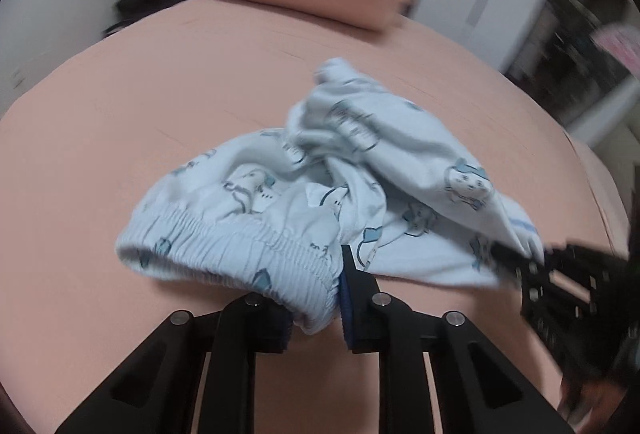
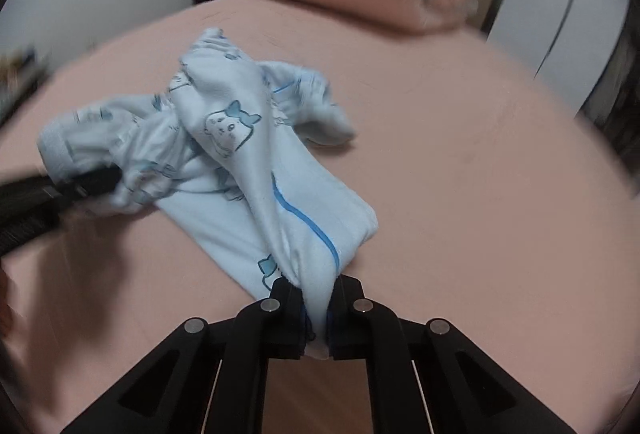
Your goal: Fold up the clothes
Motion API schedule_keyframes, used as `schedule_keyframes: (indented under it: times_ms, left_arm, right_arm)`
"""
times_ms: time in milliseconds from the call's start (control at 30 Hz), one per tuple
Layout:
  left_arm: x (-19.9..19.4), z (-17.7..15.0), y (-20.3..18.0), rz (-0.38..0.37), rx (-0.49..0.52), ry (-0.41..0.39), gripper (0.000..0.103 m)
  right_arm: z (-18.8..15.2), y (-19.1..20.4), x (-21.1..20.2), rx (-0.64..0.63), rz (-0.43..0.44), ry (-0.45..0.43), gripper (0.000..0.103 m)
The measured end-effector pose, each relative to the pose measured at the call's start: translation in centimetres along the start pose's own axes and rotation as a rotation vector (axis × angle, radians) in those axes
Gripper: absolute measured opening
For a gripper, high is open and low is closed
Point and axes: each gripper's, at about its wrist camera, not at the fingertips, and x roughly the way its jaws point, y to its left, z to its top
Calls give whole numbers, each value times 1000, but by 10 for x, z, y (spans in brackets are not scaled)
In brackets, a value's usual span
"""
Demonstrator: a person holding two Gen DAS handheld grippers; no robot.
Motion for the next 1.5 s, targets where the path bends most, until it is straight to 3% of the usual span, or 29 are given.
schedule_keyframes:
  times_ms: [67,267,433,567,700,833,900,967,1067,1233,1367,1433,1500]
  left_arm:
    - [-25,-29,-23,-56,40,37,16]
    - [-83,-126,-110,-219,153,164,16]
    - [-127,-204,-183,-347,256,272,16]
    - [-142,-240,-234,-415,373,357,16]
    - [-142,-266,-264,-484,363,479,27]
    - [-158,-273,-259,-458,349,474,35]
    - [-178,-275,-234,-468,341,447,43]
    - [-192,-277,-211,-457,335,416,46]
    - [-171,-272,-218,-395,338,383,46]
    - [-116,-266,-223,-246,256,395,46]
    - [-93,-272,-231,-235,301,416,46]
    - [-83,-276,-240,-260,324,432,46]
    - [-74,-274,-247,-241,321,408,46]
  right_arm:
    - [-22,-7,-25,-39,-26,-4,3]
    - [-143,-59,-128,12,-61,80,3]
    - [-247,-109,-194,156,-113,149,3]
    - [-315,-147,-236,262,-170,178,3]
    - [-370,-166,-273,289,-213,218,4]
    - [-409,-194,-295,375,-165,223,8]
    - [-419,-201,-310,440,-165,173,24]
    - [-426,-195,-325,456,-214,134,26]
    - [-422,-191,-325,471,-179,105,44]
    - [-411,-187,-320,498,-88,63,44]
    - [-389,-115,-289,341,121,140,44]
    - [-381,-79,-269,254,152,179,44]
    - [-375,-58,-246,203,126,216,44]
